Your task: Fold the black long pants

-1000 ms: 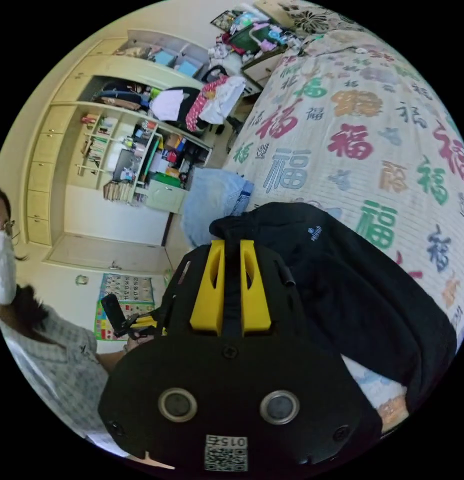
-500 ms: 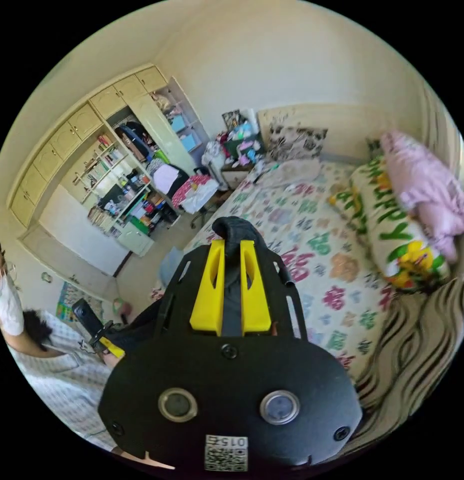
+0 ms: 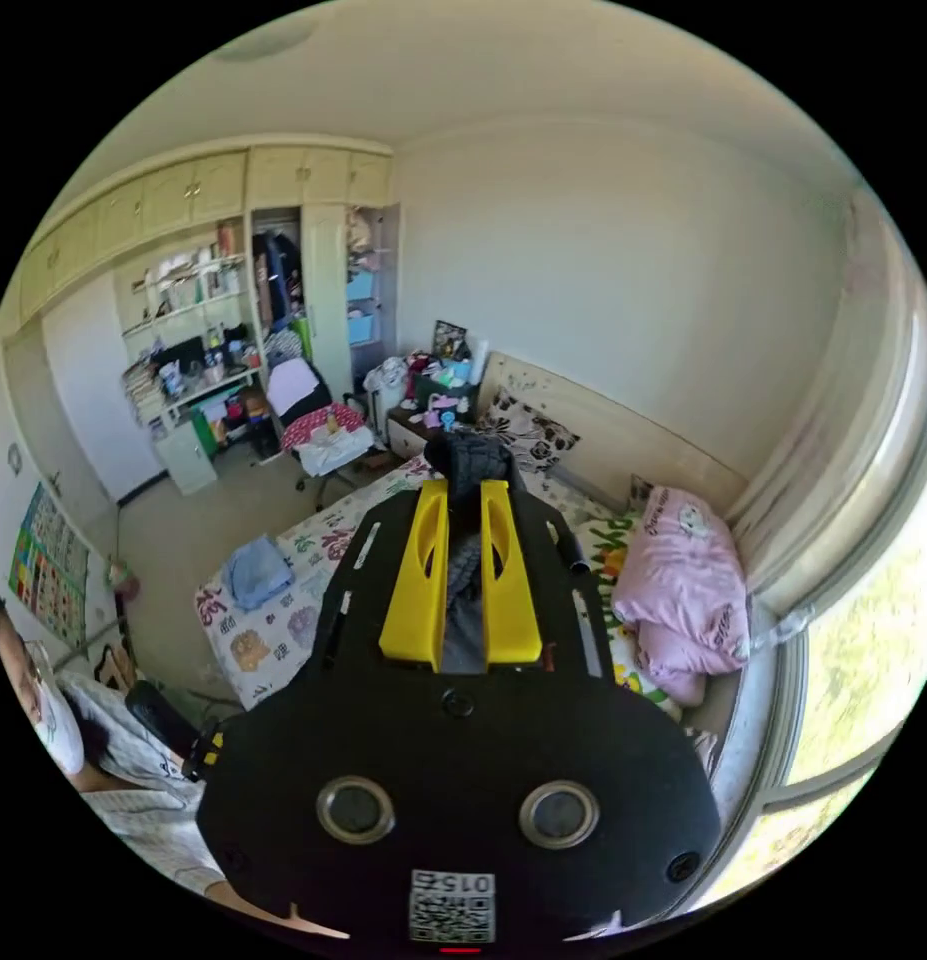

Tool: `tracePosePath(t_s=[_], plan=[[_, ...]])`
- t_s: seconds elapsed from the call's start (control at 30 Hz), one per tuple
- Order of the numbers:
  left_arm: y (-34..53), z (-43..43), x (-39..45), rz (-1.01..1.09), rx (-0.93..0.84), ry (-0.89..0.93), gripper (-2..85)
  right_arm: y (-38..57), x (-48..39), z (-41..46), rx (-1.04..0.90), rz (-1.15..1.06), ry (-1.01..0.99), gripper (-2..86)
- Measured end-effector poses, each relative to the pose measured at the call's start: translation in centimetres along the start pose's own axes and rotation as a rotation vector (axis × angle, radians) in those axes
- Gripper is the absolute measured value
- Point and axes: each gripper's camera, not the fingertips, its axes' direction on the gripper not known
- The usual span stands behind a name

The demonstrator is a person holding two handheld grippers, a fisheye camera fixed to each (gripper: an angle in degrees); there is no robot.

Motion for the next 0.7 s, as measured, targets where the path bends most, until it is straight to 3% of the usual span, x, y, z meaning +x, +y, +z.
tracePosePath(t_s=[0.13,0.3,0.43,0.57,0.7], plan=[[1.8,-6.9,-6.0,-0.099,0.077,-0.210,3.0,-2.4,-7.2,8.6,-0.067,-0.171,-0.132,5.8],[6.0,-17.0,-14.3,-0.208,0.062,-0.551,2.8,-1.1,-20.3,26.8,-0.186,-0.346,-0.459,5.8],[10.4,-27.2,-21.0,-0.307,-0.038,-0.906,2.1,3.2,-30.2,40.6,-0.327,-0.366,-0.693,5.8],[15.7,-36.5,-27.8,-0.442,-0.265,-1.294,0.0,11.2,-41.7,54.7,-0.533,-0.319,-0.872,5.8],[19.4,-42.5,-32.5,-0.588,-0.392,-1.408,-0.5,18.8,-48.7,62.8,-0.714,-0.359,-0.810,5.7]])
